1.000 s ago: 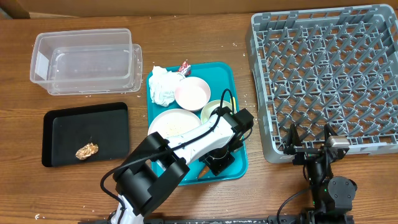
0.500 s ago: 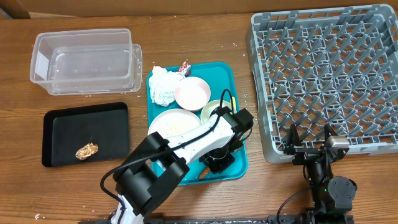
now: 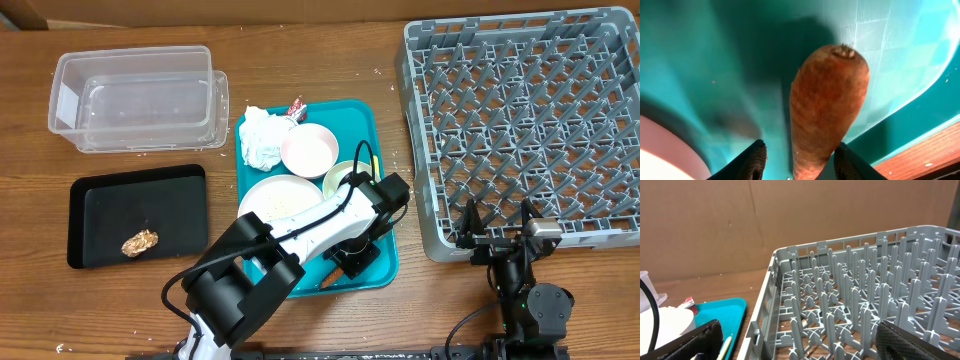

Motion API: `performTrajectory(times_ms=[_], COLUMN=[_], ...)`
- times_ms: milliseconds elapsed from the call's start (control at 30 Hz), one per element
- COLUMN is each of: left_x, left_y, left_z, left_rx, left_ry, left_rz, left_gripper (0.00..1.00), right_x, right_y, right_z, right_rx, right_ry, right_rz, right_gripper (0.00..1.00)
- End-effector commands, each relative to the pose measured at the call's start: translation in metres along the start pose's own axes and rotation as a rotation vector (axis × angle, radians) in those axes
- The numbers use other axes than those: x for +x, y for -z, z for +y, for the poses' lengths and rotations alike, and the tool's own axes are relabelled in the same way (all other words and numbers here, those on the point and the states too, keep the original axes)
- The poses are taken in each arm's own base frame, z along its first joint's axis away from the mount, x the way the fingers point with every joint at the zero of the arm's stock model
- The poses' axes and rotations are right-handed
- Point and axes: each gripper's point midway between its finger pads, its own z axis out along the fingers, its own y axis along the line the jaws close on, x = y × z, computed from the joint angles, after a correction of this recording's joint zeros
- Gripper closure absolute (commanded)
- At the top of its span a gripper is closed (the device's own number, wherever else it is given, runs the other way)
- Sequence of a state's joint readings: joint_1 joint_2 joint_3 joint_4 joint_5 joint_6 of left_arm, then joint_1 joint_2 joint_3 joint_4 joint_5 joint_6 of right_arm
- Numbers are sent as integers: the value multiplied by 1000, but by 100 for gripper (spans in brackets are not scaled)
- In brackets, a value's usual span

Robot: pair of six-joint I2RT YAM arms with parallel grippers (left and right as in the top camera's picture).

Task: Sort waste into correct bins and load items into the dishwasher
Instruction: 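Close the left gripper on the carrot and lift it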

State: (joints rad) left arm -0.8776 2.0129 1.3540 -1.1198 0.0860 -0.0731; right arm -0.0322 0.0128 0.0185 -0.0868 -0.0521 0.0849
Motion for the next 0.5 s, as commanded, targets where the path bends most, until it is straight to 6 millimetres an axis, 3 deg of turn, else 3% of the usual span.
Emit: performTrajectory(times_ms=[0, 200, 467], left_x=[0, 1, 0], left_y=[-6, -10, -12], left_z=[-2, -12, -9], left_rx=[-12, -40, -83], left_ry=[2, -33, -9], left_rz=[11, 9, 4], left_gripper=[54, 55, 59], right_x=[1, 1, 1], right_y=[0, 0, 0], right_z=[0, 0, 0], right_rx=[-2, -2, -2], right_ry=[4, 4, 4], right_rz=[-6, -6, -6], right_gripper=[0, 0, 0])
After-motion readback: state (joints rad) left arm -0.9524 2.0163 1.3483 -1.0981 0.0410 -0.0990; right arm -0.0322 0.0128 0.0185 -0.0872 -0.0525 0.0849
